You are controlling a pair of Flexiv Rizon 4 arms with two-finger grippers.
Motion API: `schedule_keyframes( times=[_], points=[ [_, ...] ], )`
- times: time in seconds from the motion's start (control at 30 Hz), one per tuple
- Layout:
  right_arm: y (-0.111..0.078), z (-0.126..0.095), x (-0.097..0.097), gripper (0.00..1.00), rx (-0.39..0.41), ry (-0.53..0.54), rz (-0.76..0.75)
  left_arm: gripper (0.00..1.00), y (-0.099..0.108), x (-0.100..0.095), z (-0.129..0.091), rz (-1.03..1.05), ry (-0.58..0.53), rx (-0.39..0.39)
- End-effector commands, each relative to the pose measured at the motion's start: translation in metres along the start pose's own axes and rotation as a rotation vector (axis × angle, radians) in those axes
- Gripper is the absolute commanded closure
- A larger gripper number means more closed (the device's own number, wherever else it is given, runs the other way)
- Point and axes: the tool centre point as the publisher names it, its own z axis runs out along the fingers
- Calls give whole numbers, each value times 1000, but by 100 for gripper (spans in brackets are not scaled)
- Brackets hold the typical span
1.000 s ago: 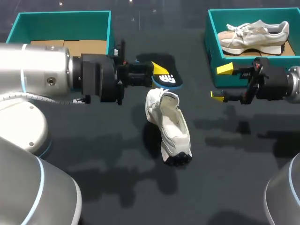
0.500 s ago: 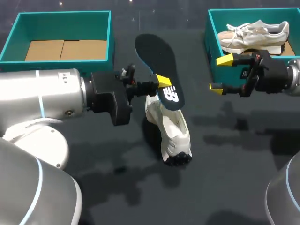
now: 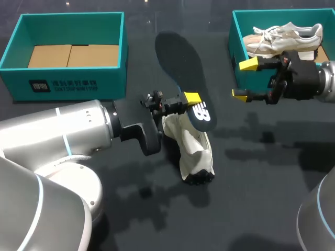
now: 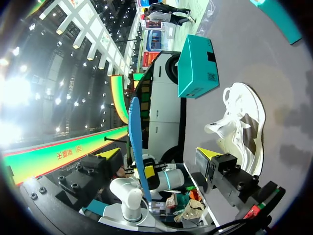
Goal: Take the shoe out of the shoebox, open the shoe tongue, remove and reinsert the insole, then place the shoe into the shoebox
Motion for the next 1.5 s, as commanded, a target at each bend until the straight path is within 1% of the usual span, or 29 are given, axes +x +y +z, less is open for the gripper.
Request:
schedule_keyframes(
  times=[0.03,0.23,0.47,0.6,0.8,1.0,1.07,1.1,1.13,1.17,1.27,1.3,1.5],
  points=[
    [13,22,-4,0,28,0,-14,100,10,8,8,-26,11,44],
    [20,42,-9,0,60,-22,-23,100,14,16,17,-60,34,72],
    [19,62,-13,0,94,-18,-36,100,18,23,26,-99,48,101],
    [18,67,-15,0,107,-25,-26,100,18,26,31,-97,55,118],
    [14,72,-16,0,128,-27,-10,100,18,31,37,-79,68,124],
    [8,72,-17,0,126,-22,9,100,17,37,40,-65,82,121],
    [7,74,-18,5,126,-23,15,100,17,39,41,-61,86,122],
    [6,74,-18,14,127,-23,16,100,16,39,41,-56,90,119],
    [6,75,-18,27,128,-23,17,100,16,40,42,-56,90,119],
    [5,76,-18,34,129,-24,19,100,16,41,42,-57,91,119],
    [4,79,-18,47,133,-24,23,100,16,41,43,-57,93,118],
    [4,79,-18,49,134,-24,23,100,16,42,43,-56,93,118],
    [1,83,-18,55,132,-26,37,100,15,44,46,-47,98,109]
  ],
)
